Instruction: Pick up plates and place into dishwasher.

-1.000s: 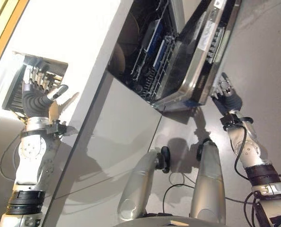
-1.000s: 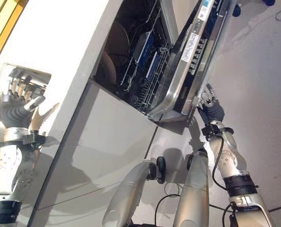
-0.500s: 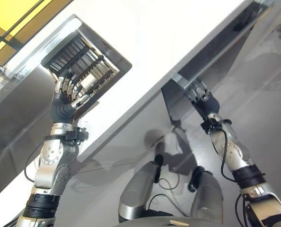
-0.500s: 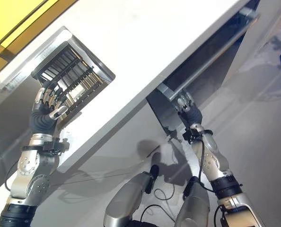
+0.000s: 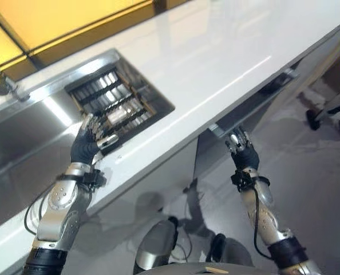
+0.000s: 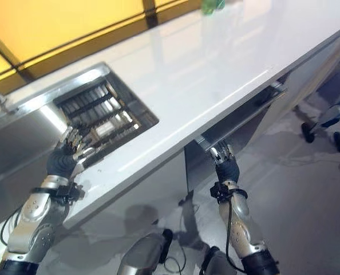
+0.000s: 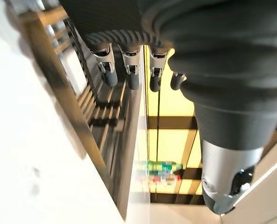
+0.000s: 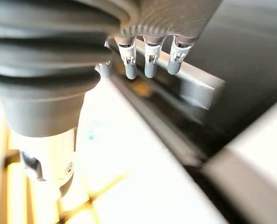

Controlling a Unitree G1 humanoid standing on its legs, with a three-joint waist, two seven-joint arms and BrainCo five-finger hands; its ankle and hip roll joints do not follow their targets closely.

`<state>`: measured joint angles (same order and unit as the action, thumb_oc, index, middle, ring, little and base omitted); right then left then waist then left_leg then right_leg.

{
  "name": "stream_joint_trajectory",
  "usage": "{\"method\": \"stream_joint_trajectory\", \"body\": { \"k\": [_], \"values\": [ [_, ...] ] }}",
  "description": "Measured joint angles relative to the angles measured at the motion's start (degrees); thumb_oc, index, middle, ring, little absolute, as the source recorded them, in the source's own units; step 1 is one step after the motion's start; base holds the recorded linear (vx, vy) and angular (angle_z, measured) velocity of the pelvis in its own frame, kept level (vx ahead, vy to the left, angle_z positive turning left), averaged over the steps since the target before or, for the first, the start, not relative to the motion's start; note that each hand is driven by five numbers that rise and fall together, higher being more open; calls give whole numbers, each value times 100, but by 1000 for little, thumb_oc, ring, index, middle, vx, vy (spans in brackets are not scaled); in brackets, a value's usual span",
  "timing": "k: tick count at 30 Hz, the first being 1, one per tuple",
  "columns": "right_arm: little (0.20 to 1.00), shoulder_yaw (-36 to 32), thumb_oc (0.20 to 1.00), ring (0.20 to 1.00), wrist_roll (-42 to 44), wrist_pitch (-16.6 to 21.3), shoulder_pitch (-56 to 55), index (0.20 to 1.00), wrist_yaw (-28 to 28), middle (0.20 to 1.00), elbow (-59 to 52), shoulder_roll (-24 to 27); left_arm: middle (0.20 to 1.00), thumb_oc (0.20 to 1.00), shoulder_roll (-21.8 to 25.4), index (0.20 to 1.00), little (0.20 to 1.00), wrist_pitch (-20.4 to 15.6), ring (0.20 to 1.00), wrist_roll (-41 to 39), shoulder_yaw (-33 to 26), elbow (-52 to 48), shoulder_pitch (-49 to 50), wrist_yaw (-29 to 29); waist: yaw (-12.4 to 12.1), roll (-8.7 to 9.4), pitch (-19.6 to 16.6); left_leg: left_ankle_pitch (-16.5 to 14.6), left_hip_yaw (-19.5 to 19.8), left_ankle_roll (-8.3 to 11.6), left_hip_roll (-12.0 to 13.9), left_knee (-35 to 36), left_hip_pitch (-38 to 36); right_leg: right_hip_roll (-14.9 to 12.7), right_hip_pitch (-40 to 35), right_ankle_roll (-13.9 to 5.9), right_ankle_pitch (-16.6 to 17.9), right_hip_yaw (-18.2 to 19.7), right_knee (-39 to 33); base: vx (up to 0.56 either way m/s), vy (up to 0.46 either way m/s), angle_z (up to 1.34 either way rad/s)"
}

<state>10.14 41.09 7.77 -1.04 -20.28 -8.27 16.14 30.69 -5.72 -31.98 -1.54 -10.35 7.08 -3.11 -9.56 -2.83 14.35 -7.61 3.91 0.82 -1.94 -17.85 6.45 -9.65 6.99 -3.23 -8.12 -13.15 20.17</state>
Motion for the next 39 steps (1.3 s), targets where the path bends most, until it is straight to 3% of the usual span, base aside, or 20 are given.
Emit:
{"method": "stream_joint_trajectory", "body": {
  "k": [7,11,14,17,20,22,24,27,33,39],
  "values": [
    [1000,-641,1000,1000,-494,2,-633,1000,-1773,1000,-296,46,1000,1000,-169,1000,1000,57,1000,-1,52,-14,147,-332,668,102,-435,242,-676,-189,42,773,-418,101,-214,-127,705,573,-1065,-19,65,-50],
    [1000,-568,1000,1000,-1060,-9,-588,1000,-2313,1000,-620,75,1000,1000,-280,1000,1000,214,1000,-2,323,-23,-12,-577,727,56,-543,375,-812,-211,19,1124,-612,132,-366,-168,965,701,-1491,-6,92,-21],
    [1000,-388,1000,1000,-1855,-25,-409,1000,-1898,1000,-803,187,1000,1000,-361,1000,1000,270,1000,-25,384,-70,-11,-759,677,14,-676,497,-781,-199,5,1390,-777,142,-519,-172,1031,641,-1690,16,83,7],
    [1000,-227,1000,1000,-2376,-23,-284,1000,-1036,1000,-1023,645,1000,1000,-546,1000,1000,277,1000,-54,367,-198,-44,-744,542,-8,-824,568,-638,-191,-14,1600,-869,135,-714,-183,1032,491,-1832,32,57,27],
    [1000,-135,1000,1000,-2596,-2,-220,1000,-377,1000,-1193,890,1000,1000,-621,1000,1000,279,1000,-149,365,-240,-39,-572,344,92,-962,605,-297,-165,-50,1651,-888,136,-890,-191,904,250,-1828,51,6,55],
    [1000,-91,1000,1000,-2595,27,-224,1000,-96,1000,-1196,967,1000,1000,-628,1000,1000,286,1000,-155,364,-239,-41,-514,314,196,-1004,680,48,-144,-107,1659,-844,180,-1025,-201,723,300,-1785,73,-50,105],
    [1000,-86,1000,1000,-2594,86,-267,1000,35,1000,-1208,1100,1000,1000,-790,1000,1000,320,1000,-285,376,-237,-98,-401,414,310,-1055,807,621,-130,-214,1672,-754,339,-1183,-133,389,759,-1711,62,-72,157],
    [1000,-65,1000,1000,-2588,99,-142,1000,156,1000,-1210,1246,1000,1000,-826,1000,1000,323,1000,-314,380,-238,-99,-284,304,398,-1108,942,751,-137,-274,1627,-452,449,-1232,-54,228,912,-1732,23,-112,135],
    [1000,139,1000,1000,-2462,68,172,1000,340,1000,-1205,1300,1000,1000,-817,1000,1000,302,1000,-312,335,-286,-4,-277,-262,493,-1100,1093,946,-54,-270,1663,-373,502,-1437,-18,188,541,-1920,-36,-137,58],
    [1000,402,1000,1000,-2469,-103,332,1000,287,1000,-1204,1270,1000,1000,-789,1000,1000,255,1000,-329,271,-438,-17,-301,-402,670,-1129,1168,1008,1,-213,1867,-229,571,-1484,31,265,297,-2148,-47,-94,25]
  ]
}}
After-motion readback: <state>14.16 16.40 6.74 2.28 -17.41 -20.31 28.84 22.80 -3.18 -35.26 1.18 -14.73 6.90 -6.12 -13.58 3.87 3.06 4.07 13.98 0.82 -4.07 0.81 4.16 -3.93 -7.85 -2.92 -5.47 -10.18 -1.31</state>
